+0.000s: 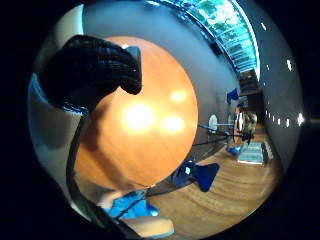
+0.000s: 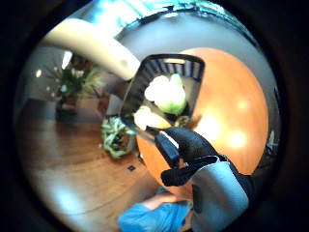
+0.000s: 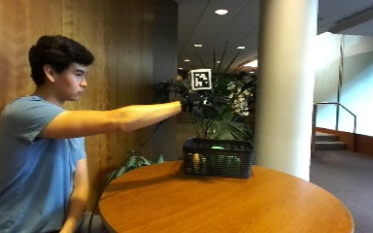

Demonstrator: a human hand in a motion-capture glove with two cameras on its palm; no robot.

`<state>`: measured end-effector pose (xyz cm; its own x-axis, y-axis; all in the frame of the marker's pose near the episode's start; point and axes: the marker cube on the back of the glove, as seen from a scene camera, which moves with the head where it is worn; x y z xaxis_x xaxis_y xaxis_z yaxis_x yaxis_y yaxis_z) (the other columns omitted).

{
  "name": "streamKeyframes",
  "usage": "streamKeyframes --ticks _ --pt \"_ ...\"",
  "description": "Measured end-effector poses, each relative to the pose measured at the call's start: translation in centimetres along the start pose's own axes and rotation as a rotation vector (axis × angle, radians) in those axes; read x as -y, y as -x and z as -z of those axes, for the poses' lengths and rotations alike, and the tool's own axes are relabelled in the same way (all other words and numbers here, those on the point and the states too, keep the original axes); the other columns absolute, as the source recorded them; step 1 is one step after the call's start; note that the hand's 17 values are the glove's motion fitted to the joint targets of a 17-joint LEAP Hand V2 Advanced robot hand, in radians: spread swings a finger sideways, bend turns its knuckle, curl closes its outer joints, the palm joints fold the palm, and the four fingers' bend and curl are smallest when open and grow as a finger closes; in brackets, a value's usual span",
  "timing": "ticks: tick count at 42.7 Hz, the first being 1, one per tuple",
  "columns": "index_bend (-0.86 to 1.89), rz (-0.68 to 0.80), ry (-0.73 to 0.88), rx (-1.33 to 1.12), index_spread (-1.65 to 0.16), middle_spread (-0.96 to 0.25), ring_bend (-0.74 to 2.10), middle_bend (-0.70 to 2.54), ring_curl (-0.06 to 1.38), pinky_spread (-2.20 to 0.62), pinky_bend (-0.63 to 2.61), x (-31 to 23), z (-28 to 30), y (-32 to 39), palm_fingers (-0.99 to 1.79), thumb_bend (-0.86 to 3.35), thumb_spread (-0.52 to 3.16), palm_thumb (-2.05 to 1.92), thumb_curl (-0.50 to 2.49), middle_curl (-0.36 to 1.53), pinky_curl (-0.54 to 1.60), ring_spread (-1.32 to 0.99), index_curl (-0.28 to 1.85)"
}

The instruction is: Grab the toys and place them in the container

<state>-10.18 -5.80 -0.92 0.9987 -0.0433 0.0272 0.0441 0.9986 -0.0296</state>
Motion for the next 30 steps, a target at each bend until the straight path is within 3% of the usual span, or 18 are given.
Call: streamKeyframes --ticks 11,16,22,30 --pt "0.1 -0.256 0.044 -0.021 -0.26 0.13 0.35 0.11 0.31 0.01 1.5 -3.0 -2.7 -10.1 -0.26 -0.02 1.15 0.1 0.37 0.31 0.34 0.05 0.18" --pt "0.09 -0.146 0.062 0.065 -0.27 0.12 0.32 0.11 0.3 0.02 1.47 -5.6 -4.3 -12.9 -0.25 -0.02 1.15 0.1 0.35 0.28 0.33 0.06 0.17" --pt "0.09 -0.33 0.09 0.062 -0.27 0.12 0.3 0.11 0.3 0.02 1.46 -7.3 -6.1 -16.4 -0.24 -0.02 1.16 0.1 0.34 0.26 0.33 0.06 0.17" --pt "0.09 -0.296 0.105 -0.017 -0.27 0.12 0.29 0.11 0.3 0.03 1.44 -9.3 -7.6 -18.4 -0.23 -0.02 1.17 0.1 0.32 0.24 0.33 0.07 0.17"
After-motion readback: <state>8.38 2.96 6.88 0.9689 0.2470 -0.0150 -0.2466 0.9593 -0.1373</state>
